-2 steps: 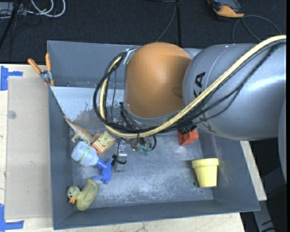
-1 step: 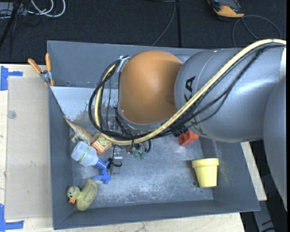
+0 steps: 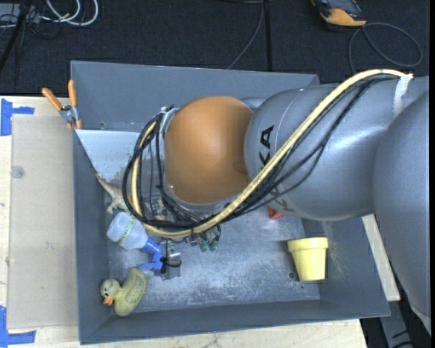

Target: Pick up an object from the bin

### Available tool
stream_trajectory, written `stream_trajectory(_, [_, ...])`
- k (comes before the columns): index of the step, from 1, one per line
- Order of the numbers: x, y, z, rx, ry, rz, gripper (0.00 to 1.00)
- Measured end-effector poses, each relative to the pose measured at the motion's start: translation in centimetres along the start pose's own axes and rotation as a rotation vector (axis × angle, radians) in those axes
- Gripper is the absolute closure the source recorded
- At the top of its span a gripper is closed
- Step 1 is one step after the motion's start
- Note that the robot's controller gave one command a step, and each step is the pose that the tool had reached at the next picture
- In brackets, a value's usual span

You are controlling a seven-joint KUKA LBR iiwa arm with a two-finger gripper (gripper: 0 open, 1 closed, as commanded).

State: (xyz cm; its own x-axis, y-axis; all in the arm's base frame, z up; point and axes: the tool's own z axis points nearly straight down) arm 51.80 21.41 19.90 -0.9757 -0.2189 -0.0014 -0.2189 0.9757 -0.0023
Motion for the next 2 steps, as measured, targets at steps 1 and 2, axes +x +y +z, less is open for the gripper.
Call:
stream_trajectory(1, [-0.6,0.3,2.4,-0.001,-0.013,-0.181,0.0])
stream_trajectory(2, [0.7,0.2,11.9,-0.001,-0.002,-0.01,1.0])
